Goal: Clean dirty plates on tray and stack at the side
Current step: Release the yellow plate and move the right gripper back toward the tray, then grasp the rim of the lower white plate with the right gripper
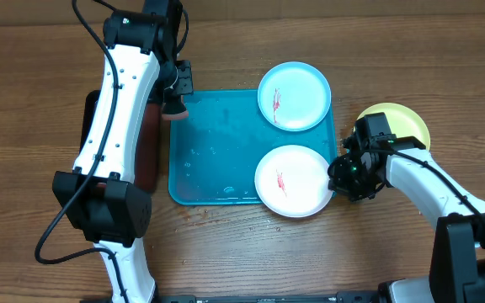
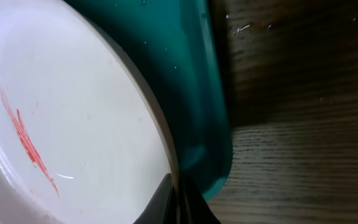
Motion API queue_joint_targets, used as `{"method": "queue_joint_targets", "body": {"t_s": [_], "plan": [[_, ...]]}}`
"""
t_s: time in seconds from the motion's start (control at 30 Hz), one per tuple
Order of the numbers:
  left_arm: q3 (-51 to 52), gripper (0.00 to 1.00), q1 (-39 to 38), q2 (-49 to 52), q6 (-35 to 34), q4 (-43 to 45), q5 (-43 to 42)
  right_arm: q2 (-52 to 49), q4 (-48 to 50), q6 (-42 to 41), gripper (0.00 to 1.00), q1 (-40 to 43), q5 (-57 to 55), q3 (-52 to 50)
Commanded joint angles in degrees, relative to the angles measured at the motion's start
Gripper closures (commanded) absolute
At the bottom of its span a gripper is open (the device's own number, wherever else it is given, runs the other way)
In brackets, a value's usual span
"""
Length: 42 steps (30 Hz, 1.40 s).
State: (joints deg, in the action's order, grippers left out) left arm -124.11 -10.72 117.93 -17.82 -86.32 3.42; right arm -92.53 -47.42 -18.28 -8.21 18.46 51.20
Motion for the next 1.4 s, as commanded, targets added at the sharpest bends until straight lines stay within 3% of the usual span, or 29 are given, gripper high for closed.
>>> {"method": "queue_joint_targets", "body": {"t_s": [0.0,0.17,0.43,0.73,1.3,1.37], "plan": [[0.0,0.96,0.1,-0.4,0.9,0.3,-0.5,-0.2,0.9,-5.2,0.96,-3.0,2.6,2.8],[0.0,0.96,0.1,-0.4,0.9,0.2,-0.5,-0.2,5.8,-14.7,0.96,-10.0,1.8,3.3],[0.0,0.96,0.1,-0.4,0.9,0.2,-0.5,-0.2,16.6,-31.7,0.96,-23.0,-12.9,3.3],[0.0,0.96,0.1,-0.4,1.0,0.8,-0.5,-1.9,25.6,-33.0,0.96,-27.1,-21.0,3.3],[0.0,0.96,0.1,-0.4,0.9,1.4,-1.9,-9.4,32.1,-33.7,0.96,-27.1,-13.6,3.9],[0.0,0.96,0.1,-0.4,0.9,1.4,-2.0,-9.4,31.5,-32.0,0.90,-27.1,-13.3,4.4]]}}
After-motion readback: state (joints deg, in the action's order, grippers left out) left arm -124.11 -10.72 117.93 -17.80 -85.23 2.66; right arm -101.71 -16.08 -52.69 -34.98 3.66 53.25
